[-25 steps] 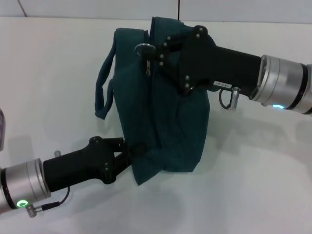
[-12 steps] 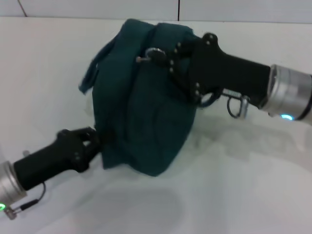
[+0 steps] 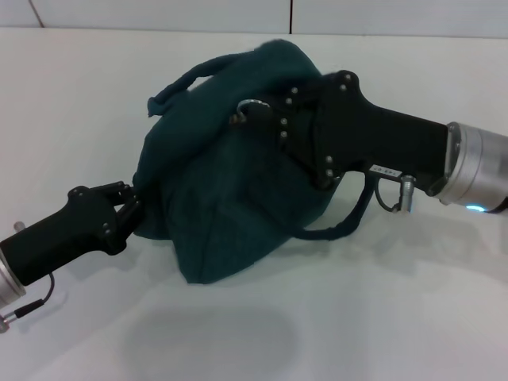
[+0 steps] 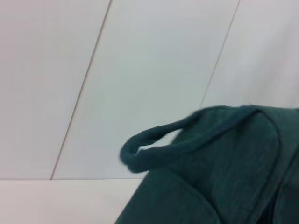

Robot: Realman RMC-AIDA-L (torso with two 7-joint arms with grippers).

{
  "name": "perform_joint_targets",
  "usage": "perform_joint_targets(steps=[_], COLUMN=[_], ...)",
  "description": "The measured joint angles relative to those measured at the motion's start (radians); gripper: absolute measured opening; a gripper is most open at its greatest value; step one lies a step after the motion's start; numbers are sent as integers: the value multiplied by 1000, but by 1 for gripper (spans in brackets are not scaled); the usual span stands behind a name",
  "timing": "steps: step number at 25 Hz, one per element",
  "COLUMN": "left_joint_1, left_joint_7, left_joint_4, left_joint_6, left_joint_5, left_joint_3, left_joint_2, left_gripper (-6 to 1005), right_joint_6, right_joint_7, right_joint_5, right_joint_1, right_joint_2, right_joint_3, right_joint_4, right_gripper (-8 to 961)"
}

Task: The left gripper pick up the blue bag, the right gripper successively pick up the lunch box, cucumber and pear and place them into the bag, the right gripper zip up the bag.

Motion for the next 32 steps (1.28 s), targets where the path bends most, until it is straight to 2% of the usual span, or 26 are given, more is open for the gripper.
perform_joint_targets(steps=[4,10,19,23,30,32], left_joint_1=[-5,-14,-67,-72,-64,-63], left_joint_7=[-19,-28,-28,-16,5,21], left_joint_4=[33,44,45,45,45,45], left_joint_6=[48,98,116,116,133,154], left_joint_5=[27,9,5,13,31,42], left_joint_3=[5,-7,-5,1,3,4], left_joint_2=[13,19,19,16,15,17], left_gripper=[66,64,352,323,115,92], right_joint_6=[48,68,69,69,71,71], right_joint_7=[-1,-7,-25,-33,-67,-78], right_joint_5=[1,7,8,10,38,49], right_joint_1=[0,-1,0,-4,-7,-8], right_joint_2=[0,0,0,0,0,0], right_joint_3=[0,0,-2,5,8,11], right_joint_4=[6,10,9,10,12,13], right_gripper=[11,11,11,11,11,11])
